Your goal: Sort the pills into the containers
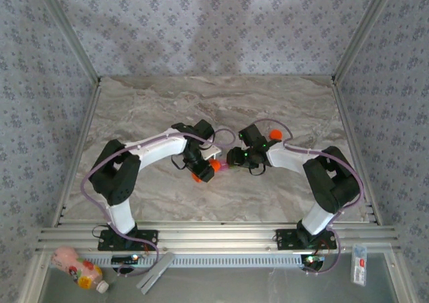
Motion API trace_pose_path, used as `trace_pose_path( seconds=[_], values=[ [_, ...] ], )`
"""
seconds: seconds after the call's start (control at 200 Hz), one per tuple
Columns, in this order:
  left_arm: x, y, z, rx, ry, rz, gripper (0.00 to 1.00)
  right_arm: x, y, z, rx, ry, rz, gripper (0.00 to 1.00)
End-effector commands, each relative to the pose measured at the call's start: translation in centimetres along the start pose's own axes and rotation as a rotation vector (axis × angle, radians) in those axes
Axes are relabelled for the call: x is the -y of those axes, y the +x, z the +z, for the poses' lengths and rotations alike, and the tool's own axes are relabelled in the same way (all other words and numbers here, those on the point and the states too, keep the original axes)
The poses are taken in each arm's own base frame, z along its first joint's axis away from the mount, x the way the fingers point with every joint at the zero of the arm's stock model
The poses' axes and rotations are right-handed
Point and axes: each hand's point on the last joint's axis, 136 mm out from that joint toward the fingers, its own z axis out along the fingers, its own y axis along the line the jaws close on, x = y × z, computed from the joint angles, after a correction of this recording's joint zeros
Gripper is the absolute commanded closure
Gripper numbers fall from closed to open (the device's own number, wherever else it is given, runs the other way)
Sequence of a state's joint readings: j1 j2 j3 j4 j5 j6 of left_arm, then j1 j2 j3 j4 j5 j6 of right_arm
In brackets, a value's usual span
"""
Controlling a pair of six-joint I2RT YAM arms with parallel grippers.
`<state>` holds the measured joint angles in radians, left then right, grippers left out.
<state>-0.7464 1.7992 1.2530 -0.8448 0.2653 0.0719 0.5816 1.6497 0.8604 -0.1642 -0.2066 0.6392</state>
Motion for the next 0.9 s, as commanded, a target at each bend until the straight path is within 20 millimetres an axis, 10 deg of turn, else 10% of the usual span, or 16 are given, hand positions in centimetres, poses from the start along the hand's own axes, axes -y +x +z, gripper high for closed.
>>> trace_pose_path(
  seconds=[0.0,0.894],
  values=[
    [0.06,0.29,-0.35,-0.034,-0.009,0.024,1.0,0.42,1.05,0.43,-0.031,0.012,0.015,0.48],
    [-0.34,0.39,-0.26,-0.076,-0.041,0.039,1.0,-0.14,1.28,0.13,-0.028,0.005,0.01,0.49]
  ],
)
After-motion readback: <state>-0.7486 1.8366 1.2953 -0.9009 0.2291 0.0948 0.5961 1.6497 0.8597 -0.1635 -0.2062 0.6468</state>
